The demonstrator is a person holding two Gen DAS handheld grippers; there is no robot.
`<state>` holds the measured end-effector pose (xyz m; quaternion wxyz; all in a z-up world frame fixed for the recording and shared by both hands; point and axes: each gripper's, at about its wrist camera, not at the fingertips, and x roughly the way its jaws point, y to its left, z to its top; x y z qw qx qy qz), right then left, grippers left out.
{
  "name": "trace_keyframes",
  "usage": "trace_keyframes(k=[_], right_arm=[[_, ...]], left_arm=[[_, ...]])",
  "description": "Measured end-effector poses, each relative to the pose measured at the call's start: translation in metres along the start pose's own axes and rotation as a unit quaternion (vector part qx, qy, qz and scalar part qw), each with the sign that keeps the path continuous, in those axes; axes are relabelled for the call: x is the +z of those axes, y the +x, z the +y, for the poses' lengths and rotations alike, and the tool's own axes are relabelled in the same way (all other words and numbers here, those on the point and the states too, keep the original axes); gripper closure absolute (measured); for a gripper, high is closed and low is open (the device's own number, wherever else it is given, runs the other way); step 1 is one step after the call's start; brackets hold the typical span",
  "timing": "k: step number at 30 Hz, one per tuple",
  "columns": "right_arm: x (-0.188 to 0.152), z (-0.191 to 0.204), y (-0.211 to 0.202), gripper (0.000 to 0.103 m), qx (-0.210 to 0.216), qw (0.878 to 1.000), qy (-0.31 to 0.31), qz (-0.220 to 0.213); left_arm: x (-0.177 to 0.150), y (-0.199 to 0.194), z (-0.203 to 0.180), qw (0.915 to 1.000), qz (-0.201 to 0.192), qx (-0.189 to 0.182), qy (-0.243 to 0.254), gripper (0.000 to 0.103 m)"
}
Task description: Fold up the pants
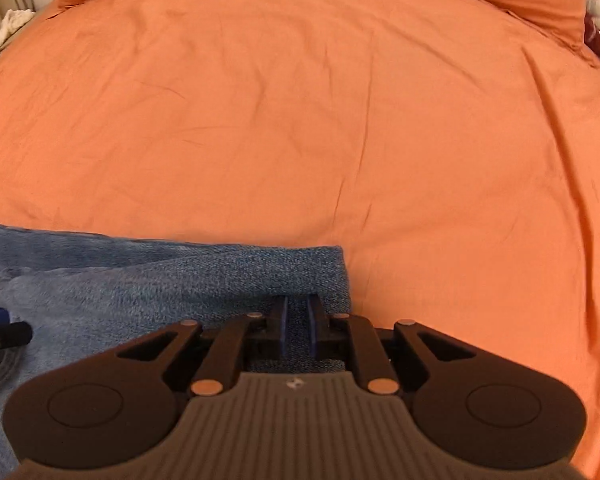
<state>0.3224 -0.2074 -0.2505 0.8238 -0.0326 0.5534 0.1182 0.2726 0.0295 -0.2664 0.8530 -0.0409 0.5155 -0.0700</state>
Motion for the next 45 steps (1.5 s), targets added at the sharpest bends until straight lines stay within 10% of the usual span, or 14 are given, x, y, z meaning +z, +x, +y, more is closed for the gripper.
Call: trace_keyframes(k=[8,24,29,32,34,45], right_arm=[[-0.016,0.004,-0.037,0.097,0.003,1.0,-0.012,-0.005],[-0.151,-0.012,-0.113,0.095,0.008,0.998,-0.054,-0.007],[-0.171,-0.009,-0.11,0.065,0.002,0.997,-0.077,-0.012],[-0.169,-0.009,-0.097,0.067,-0.017,0.997,-0.074,-0.015],[-0.167,-0.01,-0.086,0.092,-0.013,0.998,-0.065,0.0],[-0.175,-0.008,-0.098,0.103,-0.035,0.996,-0.075,0.022]], left_arm=[[-0.004,-0.009,0.002,1.0,0.0,-0.003,0.003,0.065],[0.003,-0.002,-0.014,0.9997,0.008,0.022,0.011,0.065],[0.003,0.0,-0.02,0.9992,0.009,0.033,0.018,0.065],[0.003,0.002,-0.022,0.9992,0.011,0.035,0.018,0.065],[0.004,0.003,-0.022,0.9992,0.013,0.034,0.018,0.065],[0.006,-0.006,-0.017,0.9989,0.017,0.041,-0.019,0.05]])
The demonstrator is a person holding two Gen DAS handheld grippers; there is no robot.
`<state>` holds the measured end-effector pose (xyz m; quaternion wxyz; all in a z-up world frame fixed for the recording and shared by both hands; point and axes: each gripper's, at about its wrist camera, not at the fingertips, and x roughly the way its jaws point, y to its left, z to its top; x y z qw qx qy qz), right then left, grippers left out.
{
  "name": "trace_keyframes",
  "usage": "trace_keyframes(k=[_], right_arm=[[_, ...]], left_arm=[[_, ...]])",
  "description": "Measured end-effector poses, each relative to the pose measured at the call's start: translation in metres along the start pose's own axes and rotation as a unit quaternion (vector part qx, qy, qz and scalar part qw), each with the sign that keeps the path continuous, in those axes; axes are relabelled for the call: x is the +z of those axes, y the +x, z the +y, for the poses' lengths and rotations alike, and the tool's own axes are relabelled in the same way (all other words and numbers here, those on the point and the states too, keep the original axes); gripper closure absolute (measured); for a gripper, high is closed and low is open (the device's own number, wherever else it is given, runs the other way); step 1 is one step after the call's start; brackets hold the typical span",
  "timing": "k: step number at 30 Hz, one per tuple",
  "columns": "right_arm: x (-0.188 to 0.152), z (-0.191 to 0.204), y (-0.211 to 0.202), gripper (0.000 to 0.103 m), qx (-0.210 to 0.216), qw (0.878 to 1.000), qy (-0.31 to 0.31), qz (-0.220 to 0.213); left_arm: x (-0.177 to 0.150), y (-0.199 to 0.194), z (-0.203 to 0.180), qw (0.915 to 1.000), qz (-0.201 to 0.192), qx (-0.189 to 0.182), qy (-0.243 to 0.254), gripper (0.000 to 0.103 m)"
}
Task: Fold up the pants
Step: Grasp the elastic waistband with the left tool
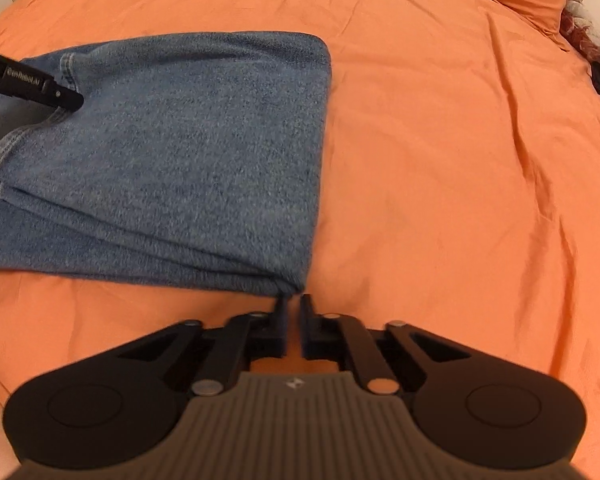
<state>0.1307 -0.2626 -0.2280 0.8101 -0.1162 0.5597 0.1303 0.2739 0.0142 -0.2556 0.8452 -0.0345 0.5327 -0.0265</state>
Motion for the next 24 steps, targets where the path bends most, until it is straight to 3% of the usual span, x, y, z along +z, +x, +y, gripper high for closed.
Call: trace_keyframes(k=[3,8,11,16,20,22,24], right_arm=[[-0.003,-0.001,-0.02,0.103,0.011,1.0,-0.011,-0.019],[0.009,0.021,-0.046,0.101,0.023,0.996,-0.061,-0.056],[0.023,0.044,-0.052,0.101,0.04,0.992,-0.097,-0.076],[0.05,0.088,-0.049,0.099,0.056,0.982,-0.157,-0.09],[0.074,0.119,-0.046,0.097,0.072,0.972,-0.2,-0.101],[0.087,0.136,-0.046,0.08,0.07,0.962,-0.242,-0.107],[0.096,0.147,-0.047,0.072,0.071,0.951,-0.281,-0.11]], left_arm=[[-0.007,-0.019,0.006,0.9998,-0.013,0.002,-0.016,0.045],[-0.022,-0.062,0.028,0.9979,-0.02,0.044,-0.042,0.04],[-0.031,-0.089,0.049,0.9938,-0.038,0.077,-0.071,0.037],[-0.043,-0.125,0.095,0.9858,-0.061,0.097,-0.123,0.028],[-0.052,-0.147,0.141,0.9783,-0.069,0.089,-0.174,0.02],[-0.058,-0.158,0.165,0.973,-0.075,0.072,-0.206,0.016],[-0.065,-0.164,0.189,0.9658,-0.075,0.057,-0.242,0.013]])
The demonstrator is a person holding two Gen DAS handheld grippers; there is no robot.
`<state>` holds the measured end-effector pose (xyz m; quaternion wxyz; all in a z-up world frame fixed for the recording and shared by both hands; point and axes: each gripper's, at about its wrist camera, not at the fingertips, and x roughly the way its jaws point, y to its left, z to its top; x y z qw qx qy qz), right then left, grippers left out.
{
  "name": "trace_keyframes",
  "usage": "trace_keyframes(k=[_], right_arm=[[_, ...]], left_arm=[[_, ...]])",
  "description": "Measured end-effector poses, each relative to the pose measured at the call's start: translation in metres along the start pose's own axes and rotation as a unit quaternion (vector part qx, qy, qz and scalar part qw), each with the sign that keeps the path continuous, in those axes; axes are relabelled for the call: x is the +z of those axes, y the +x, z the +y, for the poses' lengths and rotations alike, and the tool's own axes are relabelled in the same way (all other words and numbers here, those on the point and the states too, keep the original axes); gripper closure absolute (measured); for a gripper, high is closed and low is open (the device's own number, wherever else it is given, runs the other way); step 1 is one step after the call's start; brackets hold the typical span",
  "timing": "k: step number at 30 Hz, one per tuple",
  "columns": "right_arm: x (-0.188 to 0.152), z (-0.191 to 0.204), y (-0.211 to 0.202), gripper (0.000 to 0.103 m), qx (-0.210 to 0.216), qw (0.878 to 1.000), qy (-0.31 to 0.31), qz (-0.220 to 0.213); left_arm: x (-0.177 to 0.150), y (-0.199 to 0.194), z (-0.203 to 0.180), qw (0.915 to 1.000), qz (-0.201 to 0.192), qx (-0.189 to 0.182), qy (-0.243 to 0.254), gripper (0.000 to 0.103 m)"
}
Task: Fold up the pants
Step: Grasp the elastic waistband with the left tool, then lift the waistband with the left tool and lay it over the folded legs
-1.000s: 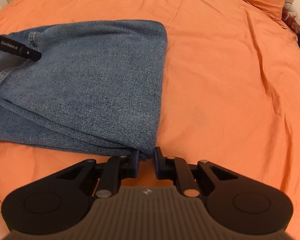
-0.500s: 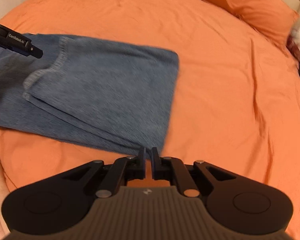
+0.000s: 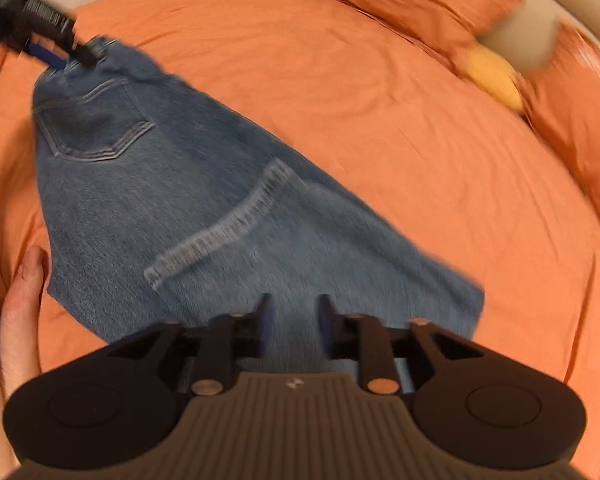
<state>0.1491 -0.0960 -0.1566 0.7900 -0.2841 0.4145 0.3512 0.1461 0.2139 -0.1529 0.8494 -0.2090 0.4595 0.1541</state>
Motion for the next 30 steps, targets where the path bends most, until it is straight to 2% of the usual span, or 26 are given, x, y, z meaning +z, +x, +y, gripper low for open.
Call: trace_keyframes(k=[4,7,10,14,16,20,22,26,30], right_arm=[[0.024,0.004,0.012,0.07,0.012,0.998,-0.052,0.016],[0.034,0.005,0.027,0.07,0.016,0.996,-0.078,0.034],[0.039,0.004,0.041,0.07,0.029,0.994,-0.096,0.05],[0.047,0.004,0.056,0.07,0.053,0.99,-0.115,0.061],[0.053,0.005,0.062,0.07,0.067,0.988,-0.126,0.065],[0.061,0.012,0.081,0.07,0.087,0.979,-0.165,0.085],[0.064,0.015,0.094,0.069,0.093,0.973,-0.186,0.096],[0.069,0.012,0.11,0.065,0.115,0.966,-0.204,0.111],[0.072,0.005,0.12,0.065,0.136,0.962,-0.202,0.127]], left_arm=[[0.002,-0.001,0.052,0.9955,0.012,-0.017,-0.093,0.013],[-0.004,0.012,0.085,0.9864,0.026,-0.03,-0.16,0.013],[-0.009,0.03,0.104,0.9783,0.047,-0.051,-0.195,0.013],[-0.021,0.029,0.122,0.9642,0.033,-0.068,-0.254,0.013],[-0.031,0.022,0.127,0.9554,0.031,-0.055,-0.288,0.013],[-0.043,0.024,0.138,0.952,0.029,-0.038,-0.302,0.013],[-0.042,0.037,0.147,0.9502,0.043,-0.038,-0.306,0.013],[-0.045,0.061,0.16,0.9342,0.057,-0.056,-0.348,0.013],[-0.047,0.079,0.164,0.9238,0.052,-0.071,-0.373,0.012]])
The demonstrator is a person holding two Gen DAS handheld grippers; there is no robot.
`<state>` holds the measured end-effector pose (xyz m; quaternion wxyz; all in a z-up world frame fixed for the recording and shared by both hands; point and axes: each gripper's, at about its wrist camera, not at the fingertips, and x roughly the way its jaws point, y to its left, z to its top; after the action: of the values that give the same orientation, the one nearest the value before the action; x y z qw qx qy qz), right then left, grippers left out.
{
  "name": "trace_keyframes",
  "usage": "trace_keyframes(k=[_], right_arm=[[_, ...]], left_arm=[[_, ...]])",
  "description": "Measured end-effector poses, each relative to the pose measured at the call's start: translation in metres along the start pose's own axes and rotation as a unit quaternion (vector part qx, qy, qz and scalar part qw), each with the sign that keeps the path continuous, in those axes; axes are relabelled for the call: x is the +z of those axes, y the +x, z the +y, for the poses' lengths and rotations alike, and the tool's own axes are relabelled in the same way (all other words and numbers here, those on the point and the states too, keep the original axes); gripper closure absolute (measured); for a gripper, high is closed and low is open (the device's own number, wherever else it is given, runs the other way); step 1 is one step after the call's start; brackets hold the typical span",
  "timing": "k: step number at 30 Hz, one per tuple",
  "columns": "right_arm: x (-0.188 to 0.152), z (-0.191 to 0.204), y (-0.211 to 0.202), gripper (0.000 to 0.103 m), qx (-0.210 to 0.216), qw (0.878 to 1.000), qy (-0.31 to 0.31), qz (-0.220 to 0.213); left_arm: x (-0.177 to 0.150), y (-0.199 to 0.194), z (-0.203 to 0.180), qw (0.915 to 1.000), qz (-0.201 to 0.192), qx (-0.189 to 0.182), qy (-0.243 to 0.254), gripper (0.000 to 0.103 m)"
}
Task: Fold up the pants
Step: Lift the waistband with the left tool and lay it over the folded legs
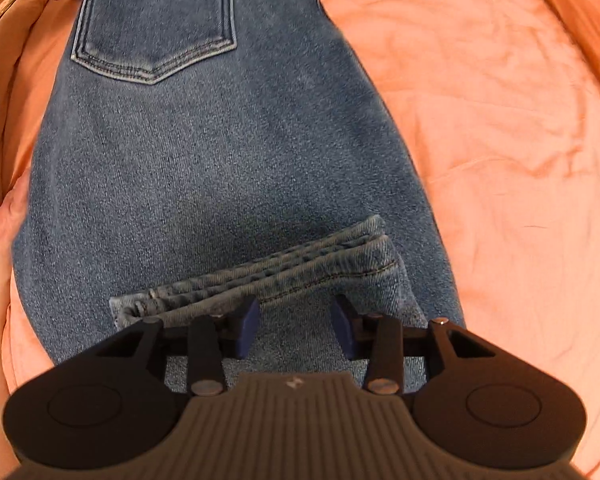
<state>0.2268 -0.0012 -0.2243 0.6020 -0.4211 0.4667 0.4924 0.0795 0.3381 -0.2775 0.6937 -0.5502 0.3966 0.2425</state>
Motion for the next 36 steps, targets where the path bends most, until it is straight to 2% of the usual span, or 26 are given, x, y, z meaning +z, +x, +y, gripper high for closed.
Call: trace_keyframes(k=[2,3,4,5,7,9,13,16,22,26,28,33,36], right_arm=[[0.001,-0.002,0.004,0.065,0.003,1.0,0.005,0.004],[0.001,-0.002,0.005,0.065,0.003,1.0,0.002,0.004],[0.001,-0.001,0.005,0.065,0.002,1.0,-0.002,0.003],[0.0,-0.002,0.005,0.065,0.002,1.0,-0.002,0.002],[-0.003,-0.003,0.003,0.065,0.001,1.0,0.002,0.001],[-0.003,-0.001,0.003,0.065,-0.003,1.0,0.001,0.0],[-0.005,0.005,0.004,0.065,-0.015,1.0,0.003,0.003],[-0.002,0.015,0.002,0.065,-0.03,1.0,0.004,0.006],[-0.004,0.033,-0.01,0.065,-0.068,0.997,0.029,-0.004],[-0.027,0.04,-0.036,0.065,-0.069,0.995,0.067,-0.034],[-0.044,0.04,-0.051,0.065,-0.069,0.992,0.092,-0.043],[-0.099,0.03,-0.089,0.065,-0.051,0.978,0.191,-0.067],[-0.133,0.019,-0.1,0.065,-0.05,0.964,0.252,-0.072]], left_arm=[[0.001,0.005,0.0,0.9999,-0.004,-0.009,-0.005,0.008],[0.001,0.006,-0.002,0.9999,-0.009,-0.013,0.0,0.013],[0.0,0.008,-0.005,0.9998,-0.013,-0.016,0.007,0.026],[0.0,0.007,-0.008,0.9997,-0.016,-0.018,0.009,0.028],[-0.002,0.005,-0.013,0.9995,-0.022,-0.017,0.014,0.041],[-0.007,-0.004,-0.018,0.9988,-0.038,-0.018,0.024,0.048],[-0.028,-0.03,-0.044,0.9926,-0.089,-0.029,0.078,0.052],[-0.046,-0.054,-0.072,0.9825,-0.115,-0.052,0.136,0.054],[-0.091,-0.093,-0.137,0.9534,-0.149,-0.082,0.25,0.055],[-0.126,-0.105,-0.179,0.9319,-0.156,-0.1,0.312,0.056],[-0.145,-0.107,-0.198,0.9206,-0.161,-0.098,0.342,0.056],[-0.207,-0.098,-0.246,0.8839,-0.18,-0.059,0.428,0.056],[-0.25,-0.082,-0.271,0.8517,-0.185,-0.034,0.489,0.056]])
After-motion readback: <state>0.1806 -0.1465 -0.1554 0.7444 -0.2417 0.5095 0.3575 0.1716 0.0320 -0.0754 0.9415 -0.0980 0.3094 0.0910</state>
